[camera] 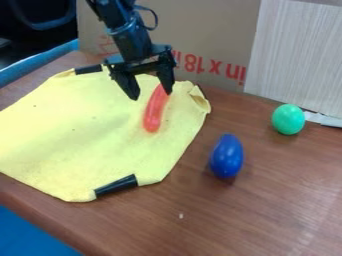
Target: Take red toy put into to the cloth
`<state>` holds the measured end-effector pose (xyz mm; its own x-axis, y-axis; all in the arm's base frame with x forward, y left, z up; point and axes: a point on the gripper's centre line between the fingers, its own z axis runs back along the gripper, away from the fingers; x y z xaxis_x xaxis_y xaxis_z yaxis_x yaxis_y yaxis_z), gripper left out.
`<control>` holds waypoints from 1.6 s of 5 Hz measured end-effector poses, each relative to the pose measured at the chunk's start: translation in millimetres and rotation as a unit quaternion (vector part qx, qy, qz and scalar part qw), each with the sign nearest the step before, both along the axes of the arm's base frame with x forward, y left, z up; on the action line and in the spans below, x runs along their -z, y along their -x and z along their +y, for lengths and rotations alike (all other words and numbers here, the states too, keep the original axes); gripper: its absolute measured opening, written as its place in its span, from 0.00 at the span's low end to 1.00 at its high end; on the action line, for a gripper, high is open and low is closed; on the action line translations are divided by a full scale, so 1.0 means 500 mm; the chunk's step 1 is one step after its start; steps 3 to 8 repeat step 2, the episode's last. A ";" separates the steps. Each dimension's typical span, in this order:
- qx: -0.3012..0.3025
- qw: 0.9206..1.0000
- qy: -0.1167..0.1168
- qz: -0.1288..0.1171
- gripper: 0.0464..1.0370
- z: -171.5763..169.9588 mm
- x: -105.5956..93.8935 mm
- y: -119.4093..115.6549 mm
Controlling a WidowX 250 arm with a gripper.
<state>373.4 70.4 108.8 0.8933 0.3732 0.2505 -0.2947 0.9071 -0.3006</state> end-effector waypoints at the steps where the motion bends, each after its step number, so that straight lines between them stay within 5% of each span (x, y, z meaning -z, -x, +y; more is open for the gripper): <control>1: 0.052 0.998 -0.023 -0.008 0.96 -0.003 -0.028 0.020; 2: 0.161 0.974 -0.137 0.079 0.96 -0.015 -0.101 0.042; 8: 0.161 0.974 -0.137 0.079 0.96 -0.015 -0.101 0.042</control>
